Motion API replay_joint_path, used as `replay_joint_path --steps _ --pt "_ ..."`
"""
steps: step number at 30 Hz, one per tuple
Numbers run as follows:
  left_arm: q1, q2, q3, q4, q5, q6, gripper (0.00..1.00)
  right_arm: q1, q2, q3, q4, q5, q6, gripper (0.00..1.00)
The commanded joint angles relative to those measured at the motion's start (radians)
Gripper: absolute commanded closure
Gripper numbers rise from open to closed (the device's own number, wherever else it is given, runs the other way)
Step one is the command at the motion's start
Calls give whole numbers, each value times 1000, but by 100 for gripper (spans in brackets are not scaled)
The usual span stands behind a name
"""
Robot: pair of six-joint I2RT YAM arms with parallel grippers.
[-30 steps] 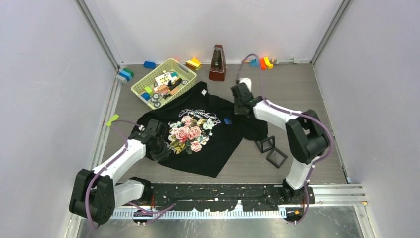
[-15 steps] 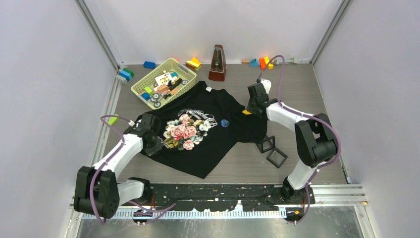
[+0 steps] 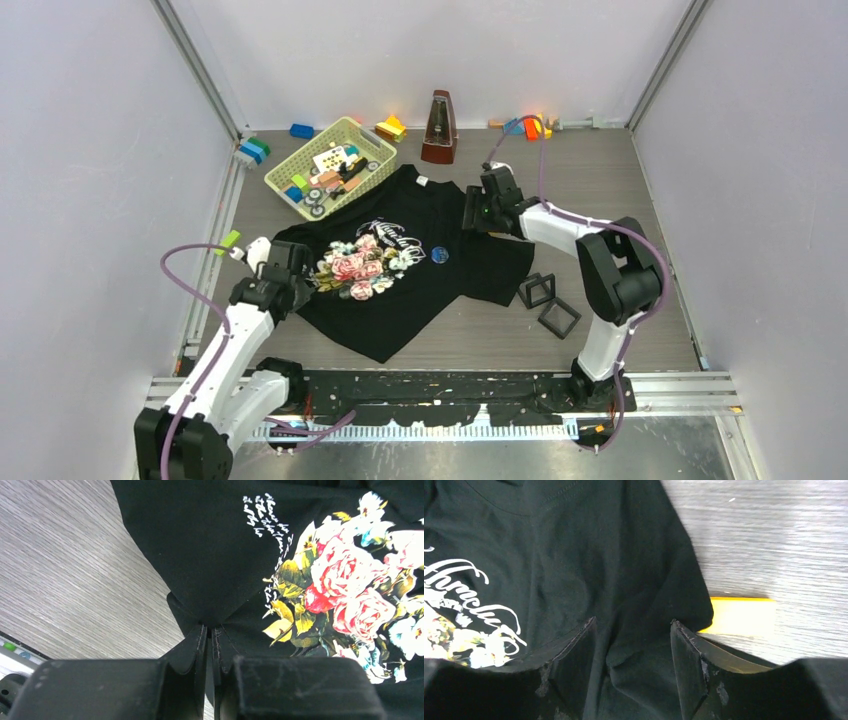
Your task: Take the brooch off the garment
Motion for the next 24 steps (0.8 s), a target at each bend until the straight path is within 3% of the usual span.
replay_joint_path --steps 1,5,9,12,17,24 --pt "-1 -37 -12 26 -95 -22 92 33 55 75 -66 60 -4 41" --pt "-1 27 16 -11 -128 -29 96 34 66 67 -72 105 26 55" --pt "5 40 44 -91 -212 -115 92 34 71 66 -91 149 48 80" --pt "28 19 45 -82 -194 -135 92 34 70 71 -123 176 72 97" --pt "44 -3 66 -62 -201 -136 92 35 51 38 -233 189 105 99" --pt "46 90 119 -3 -169 -38 91 93 -163 -164 -255 124 159 100"
